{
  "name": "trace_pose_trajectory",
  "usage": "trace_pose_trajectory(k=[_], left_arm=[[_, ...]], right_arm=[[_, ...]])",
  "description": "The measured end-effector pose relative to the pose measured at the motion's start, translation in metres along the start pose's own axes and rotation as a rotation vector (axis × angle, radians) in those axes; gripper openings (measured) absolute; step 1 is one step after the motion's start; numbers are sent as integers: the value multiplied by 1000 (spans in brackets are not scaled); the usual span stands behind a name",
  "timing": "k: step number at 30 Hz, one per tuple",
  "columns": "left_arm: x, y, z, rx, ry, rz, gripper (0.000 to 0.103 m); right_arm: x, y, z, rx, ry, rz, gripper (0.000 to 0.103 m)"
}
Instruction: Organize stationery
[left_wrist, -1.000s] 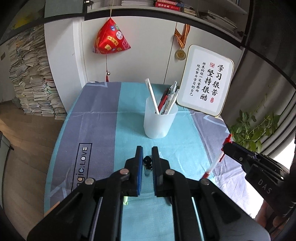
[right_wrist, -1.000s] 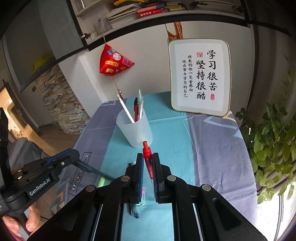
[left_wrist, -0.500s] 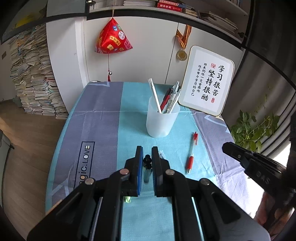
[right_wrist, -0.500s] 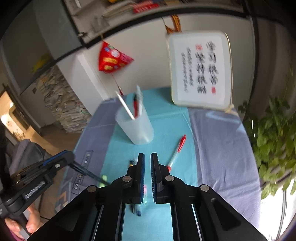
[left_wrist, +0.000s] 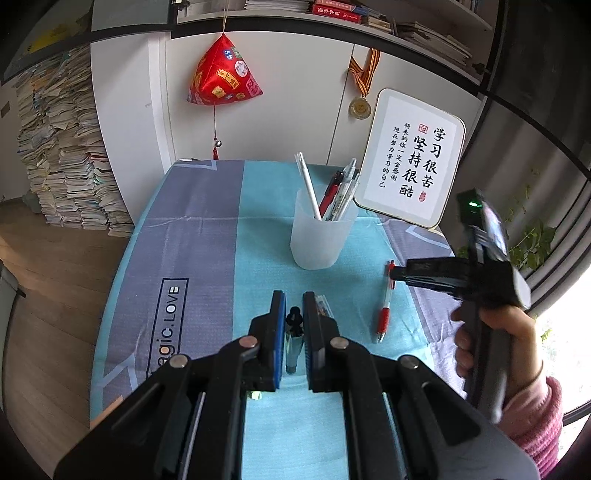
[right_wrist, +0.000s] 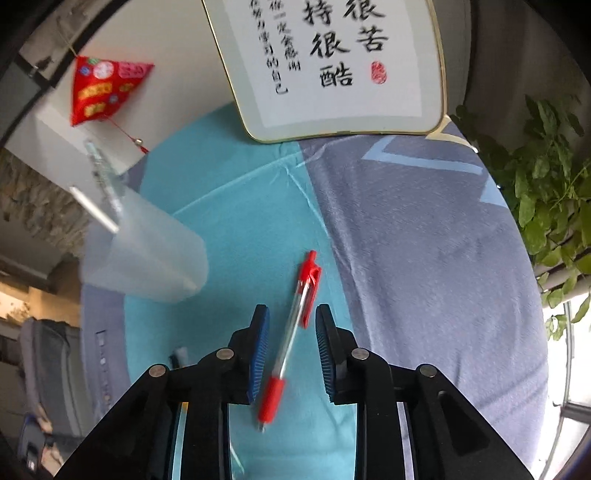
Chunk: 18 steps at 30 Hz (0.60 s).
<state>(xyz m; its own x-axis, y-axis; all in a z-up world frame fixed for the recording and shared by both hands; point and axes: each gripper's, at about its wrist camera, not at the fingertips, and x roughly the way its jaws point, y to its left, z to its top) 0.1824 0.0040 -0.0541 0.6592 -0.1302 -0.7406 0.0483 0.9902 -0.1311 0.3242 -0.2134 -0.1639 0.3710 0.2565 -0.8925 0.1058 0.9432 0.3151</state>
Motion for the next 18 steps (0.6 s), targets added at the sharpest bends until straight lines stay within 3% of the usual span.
trace_pose_trajectory(k=[6,8,9,14,18], left_arm=[[5,1,2,3,7,-4,7],[7,2,2,2,11,-5,7],[8,2,3,1,12,-6,7],[9,3,3,1,13,-11,7],[11,2,3,1,17,-9,7]], right_arm=[[24,16,11,-18,3,-86,27],[26,22,13,-53,-21,-129,16],[26,23,14,-63,-25,-133,16],[11,11,5,-52,-35,-9,14],[-29,3,-15,-64,-107,70,14]])
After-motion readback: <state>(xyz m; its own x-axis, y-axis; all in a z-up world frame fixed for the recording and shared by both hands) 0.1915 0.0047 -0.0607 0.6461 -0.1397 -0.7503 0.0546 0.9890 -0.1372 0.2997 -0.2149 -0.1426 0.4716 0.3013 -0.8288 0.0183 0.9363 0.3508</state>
